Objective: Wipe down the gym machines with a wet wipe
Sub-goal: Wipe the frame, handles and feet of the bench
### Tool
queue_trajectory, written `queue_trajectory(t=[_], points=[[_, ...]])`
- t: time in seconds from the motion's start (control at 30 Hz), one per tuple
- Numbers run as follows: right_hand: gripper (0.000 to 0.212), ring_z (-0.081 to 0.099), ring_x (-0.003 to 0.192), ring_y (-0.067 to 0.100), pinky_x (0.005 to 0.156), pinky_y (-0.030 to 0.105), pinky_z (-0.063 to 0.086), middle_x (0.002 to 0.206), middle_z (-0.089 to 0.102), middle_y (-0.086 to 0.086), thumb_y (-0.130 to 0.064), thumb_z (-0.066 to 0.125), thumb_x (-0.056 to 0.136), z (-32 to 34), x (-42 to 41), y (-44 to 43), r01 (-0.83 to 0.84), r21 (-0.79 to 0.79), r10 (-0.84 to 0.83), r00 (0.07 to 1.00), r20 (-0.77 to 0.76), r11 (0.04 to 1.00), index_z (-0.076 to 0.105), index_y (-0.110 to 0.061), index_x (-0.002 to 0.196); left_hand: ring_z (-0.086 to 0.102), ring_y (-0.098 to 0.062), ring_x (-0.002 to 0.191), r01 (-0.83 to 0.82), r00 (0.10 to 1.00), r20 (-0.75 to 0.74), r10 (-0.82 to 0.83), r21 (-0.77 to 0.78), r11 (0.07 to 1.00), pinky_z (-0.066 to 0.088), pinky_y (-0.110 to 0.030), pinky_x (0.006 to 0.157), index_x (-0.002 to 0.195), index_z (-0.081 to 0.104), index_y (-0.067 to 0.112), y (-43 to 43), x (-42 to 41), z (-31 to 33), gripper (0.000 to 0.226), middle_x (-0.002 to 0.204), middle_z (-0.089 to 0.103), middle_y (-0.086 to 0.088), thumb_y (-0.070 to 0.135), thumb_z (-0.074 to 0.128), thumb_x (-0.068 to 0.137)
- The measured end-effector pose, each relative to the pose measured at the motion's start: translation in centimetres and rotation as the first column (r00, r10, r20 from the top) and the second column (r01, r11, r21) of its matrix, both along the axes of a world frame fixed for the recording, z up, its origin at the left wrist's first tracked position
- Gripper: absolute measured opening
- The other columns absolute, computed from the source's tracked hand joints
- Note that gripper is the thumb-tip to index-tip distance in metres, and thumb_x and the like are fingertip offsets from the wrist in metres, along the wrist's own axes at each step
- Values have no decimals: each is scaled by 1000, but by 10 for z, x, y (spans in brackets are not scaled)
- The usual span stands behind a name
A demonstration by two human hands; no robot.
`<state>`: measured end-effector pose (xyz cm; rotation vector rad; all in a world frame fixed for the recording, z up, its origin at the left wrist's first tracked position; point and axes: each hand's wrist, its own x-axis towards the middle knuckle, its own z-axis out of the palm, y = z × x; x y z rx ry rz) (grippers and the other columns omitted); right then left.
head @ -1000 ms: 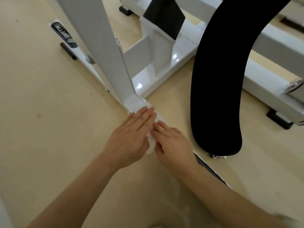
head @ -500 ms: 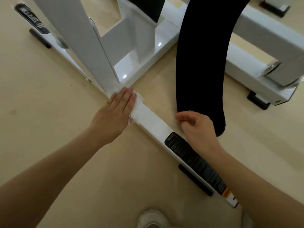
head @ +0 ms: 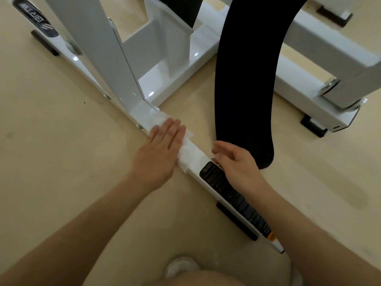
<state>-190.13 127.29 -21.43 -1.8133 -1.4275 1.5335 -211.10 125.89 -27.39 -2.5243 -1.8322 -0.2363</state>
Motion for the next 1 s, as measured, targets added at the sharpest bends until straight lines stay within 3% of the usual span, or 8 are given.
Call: queue_trajectory(t=[0.1, 0.23, 0.3, 0.47, 0.7, 0.8, 0.9, 1.0], points=[[39, 58, 116, 11, 107, 34, 42, 125, 64, 1, -8, 49, 96, 8, 2, 9, 40, 9, -40, 999, -15, 999, 55, -16, 134, 23, -33, 144, 190, 978, 89, -187, -25, 981, 17, -49, 117, 147, 27, 7, -44, 70, -2, 63, 152, 34, -17, 17, 38, 86], [40, 51, 119, 3, 103, 19, 37, 130, 58, -4, -19, 53, 98, 13, 19, 14, -243, -171, 240, 970, -38, 955, 50, -23, 138, 19, -28, 146, 353, 932, 114, -343, -83, 932, 18, -46, 119, 148, 30, 11, -59, 93, 3, 64, 153, 33, -12, 22, 52, 89], [43, 54, 120, 7, 105, 25, 41, 130, 59, -3, -22, 58, 96, 7, 23, 14, -234, -200, 227, 972, -61, 951, 51, -23, 139, 23, -23, 144, 381, 921, 119, -370, -95, 920, 16, -40, 119, 146, 32, 15, -43, 75, 7, 70, 151, 38, -7, 18, 59, 82], [22, 70, 91, 12, 83, 25, 55, 95, 74, 3, -28, 72, 85, -1, 20, 19, -207, -145, 187, 972, -142, 968, 74, -14, 102, 33, -21, 140, 362, 826, 513, -233, -165, 918, 32, -36, 113, 125, 62, 13, -30, 48, 23, 61, 134, 58, -1, 2, 35, 72], [9, 69, 81, 18, 73, 29, 57, 86, 72, 3, -20, 66, 91, -11, 28, 7, -29, -81, 32, 999, 42, 996, 72, -19, 85, 57, -20, 104, -262, 637, 741, 213, -52, 964, 49, -28, 86, 87, 75, 9, -48, 56, 25, 46, 106, 68, -3, -10, 40, 63], [7, 67, 82, 19, 69, 26, 53, 87, 69, 2, -17, 63, 91, -16, 31, 14, -21, -27, 25, 985, 168, 999, 70, -17, 92, 53, -24, 107, -164, 742, 649, 168, -68, 984, 45, -31, 93, 94, 75, 11, -59, 65, 21, 29, 112, 65, -5, -2, 56, 77], [29, 58, 99, 20, 78, 24, 44, 107, 62, 1, -18, 60, 90, -7, 27, 26, -231, 247, 49, 816, 576, 941, 62, -16, 119, 53, -27, 109, -125, 816, 564, 129, -46, 991, 44, -35, 97, 99, 75, 12, -59, 65, 16, 18, 115, 64, -6, 6, 66, 84], [43, 49, 116, 27, 95, 35, 41, 127, 53, 8, -36, 55, 91, 7, 4, 15, -452, 311, 180, 761, 624, 836, 52, -13, 128, 56, -23, 105, -154, 807, 574, 142, -28, 988, 45, -29, 95, 93, 76, 10, -56, 64, 19, 18, 110, 67, -5, 2, 65, 82]])
